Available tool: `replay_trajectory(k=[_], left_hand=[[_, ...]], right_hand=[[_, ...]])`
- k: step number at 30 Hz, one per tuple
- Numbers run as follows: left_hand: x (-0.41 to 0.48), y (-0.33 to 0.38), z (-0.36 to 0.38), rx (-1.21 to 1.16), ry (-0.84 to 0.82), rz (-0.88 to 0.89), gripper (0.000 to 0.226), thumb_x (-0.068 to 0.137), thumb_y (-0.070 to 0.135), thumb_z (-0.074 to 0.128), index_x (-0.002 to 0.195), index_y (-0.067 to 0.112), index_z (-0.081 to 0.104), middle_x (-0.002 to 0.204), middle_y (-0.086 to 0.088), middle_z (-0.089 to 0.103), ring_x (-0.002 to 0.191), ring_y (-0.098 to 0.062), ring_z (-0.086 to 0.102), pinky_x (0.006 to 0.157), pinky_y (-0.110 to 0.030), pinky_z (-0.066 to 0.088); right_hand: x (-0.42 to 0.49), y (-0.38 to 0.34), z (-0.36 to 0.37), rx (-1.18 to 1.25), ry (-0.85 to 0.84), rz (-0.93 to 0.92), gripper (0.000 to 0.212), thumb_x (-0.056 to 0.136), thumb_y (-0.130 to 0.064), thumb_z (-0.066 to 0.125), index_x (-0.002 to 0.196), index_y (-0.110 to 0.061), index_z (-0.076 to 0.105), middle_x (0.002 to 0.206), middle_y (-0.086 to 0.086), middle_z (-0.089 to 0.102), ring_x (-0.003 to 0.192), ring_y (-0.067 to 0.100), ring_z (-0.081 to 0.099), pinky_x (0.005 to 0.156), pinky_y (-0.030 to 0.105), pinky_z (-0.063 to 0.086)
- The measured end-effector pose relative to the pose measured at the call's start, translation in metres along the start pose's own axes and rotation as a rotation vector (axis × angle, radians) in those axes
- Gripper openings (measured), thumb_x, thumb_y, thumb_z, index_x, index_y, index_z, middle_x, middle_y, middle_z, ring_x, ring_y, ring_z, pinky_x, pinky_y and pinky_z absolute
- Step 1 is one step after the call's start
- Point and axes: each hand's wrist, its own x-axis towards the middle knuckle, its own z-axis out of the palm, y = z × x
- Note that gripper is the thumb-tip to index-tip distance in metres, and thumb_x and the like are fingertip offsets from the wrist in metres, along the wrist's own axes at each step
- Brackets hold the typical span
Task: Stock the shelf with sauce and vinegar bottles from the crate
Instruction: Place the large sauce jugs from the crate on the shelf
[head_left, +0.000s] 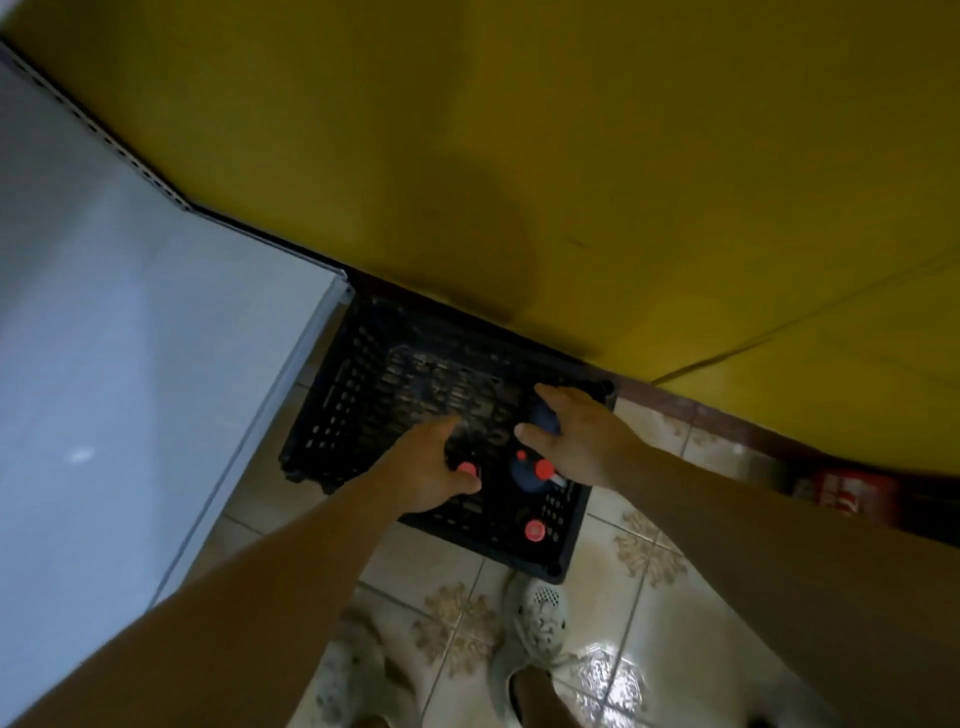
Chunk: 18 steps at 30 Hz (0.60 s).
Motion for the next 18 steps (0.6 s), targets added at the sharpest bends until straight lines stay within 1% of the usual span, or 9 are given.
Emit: replay_trajectory(k=[2,4,7,9,11,13,14,16,18], left_hand=[[0.019,-0.004,0.020,0.018,-0.057,-0.031,0.095,0.075,0.038,0.076,0.150,0.023,0.020,0.155,-0.003,0.023,0.138,-0.023,0.029,0.110,-0.036,0.030],[0.042,-0.008,0.038,0.055,-0.117,-0.030,0.097,0.075,0.038,0.076,0.150,0.022,0.016,0.157,-0.004,0.018,0.139,-0.024,0.027,0.109,-0.033,0.029],[0.076,-0.015,0.057,0.167,-0.165,0.023,0.096,0.076,0.037,0.076,0.150,0.021,0.017,0.156,-0.004,0.020,0.137,-0.024,0.032,0.108,-0.032,0.031],[0.097,-0.023,0.067,0.234,-0.187,0.063,0.096,0.075,0.036,0.076,0.150,0.020,0.018,0.155,-0.005,0.022,0.138,-0.024,0.029,0.107,-0.030,0.028],[0.117,-0.033,0.075,0.306,-0.239,0.073,0.098,0.075,0.035,0.076,0.150,0.020,0.016,0.156,-0.006,0.021,0.139,-0.026,0.026,0.110,-0.033,0.028],[0.137,-0.042,0.083,0.385,-0.293,0.072,0.100,0.074,0.032,0.078,0.150,0.019,0.014,0.156,-0.007,0.020,0.139,-0.026,0.026,0.110,-0.034,0.028],[0.145,-0.045,0.088,0.413,-0.323,0.068,0.101,0.074,0.030,0.078,0.150,0.018,0.013,0.156,-0.007,0.021,0.138,-0.026,0.028,0.109,-0.033,0.029],[0.160,-0.048,0.098,0.431,-0.375,0.050,0.098,0.075,0.027,0.077,0.150,0.017,0.015,0.154,-0.007,0.025,0.135,-0.026,0.033,0.104,-0.029,0.031],[0.170,-0.051,0.110,0.418,-0.401,0.051,0.090,0.076,0.024,0.077,0.148,0.016,0.023,0.149,-0.007,0.034,0.128,-0.025,0.040,0.093,-0.022,0.032]], right_hand=[[0.009,0.022,0.022,0.047,0.016,0.027,0.079,0.090,-0.065,0.042,0.154,-0.027,0.013,0.161,0.004,0.015,0.143,0.029,0.025,0.110,0.040,0.032],[0.018,0.043,0.042,0.089,0.033,0.057,0.080,0.090,-0.065,0.043,0.154,-0.026,0.014,0.159,0.004,0.019,0.141,0.030,0.029,0.106,0.038,0.033],[0.034,0.070,0.069,0.115,0.060,0.099,0.084,0.089,-0.065,0.046,0.154,-0.024,0.012,0.159,0.006,0.020,0.140,0.031,0.029,0.105,0.039,0.032],[0.046,0.083,0.087,0.087,0.067,0.114,0.084,0.089,-0.063,0.048,0.154,-0.021,0.015,0.157,0.008,0.025,0.138,0.032,0.032,0.104,0.040,0.034],[0.056,0.091,0.104,0.042,0.078,0.105,0.081,0.087,-0.059,0.053,0.151,-0.019,0.023,0.151,0.010,0.034,0.133,0.033,0.037,0.102,0.040,0.036],[0.066,0.097,0.119,-0.067,0.141,0.058,0.073,0.085,-0.057,0.057,0.144,-0.020,0.035,0.141,0.008,0.045,0.127,0.030,0.043,0.101,0.038,0.037],[0.072,0.100,0.126,-0.155,0.185,0.022,0.068,0.084,-0.056,0.057,0.140,-0.022,0.039,0.137,0.006,0.049,0.125,0.028,0.045,0.103,0.037,0.033],[0.082,0.104,0.139,-0.300,0.251,-0.028,0.057,0.086,-0.053,0.054,0.134,-0.024,0.045,0.133,0.002,0.054,0.128,0.024,0.043,0.110,0.037,0.020],[0.090,0.106,0.149,-0.343,0.305,-0.039,0.043,0.090,-0.044,0.053,0.128,-0.024,0.049,0.129,0.002,0.058,0.130,0.022,0.042,0.113,0.037,0.006]])
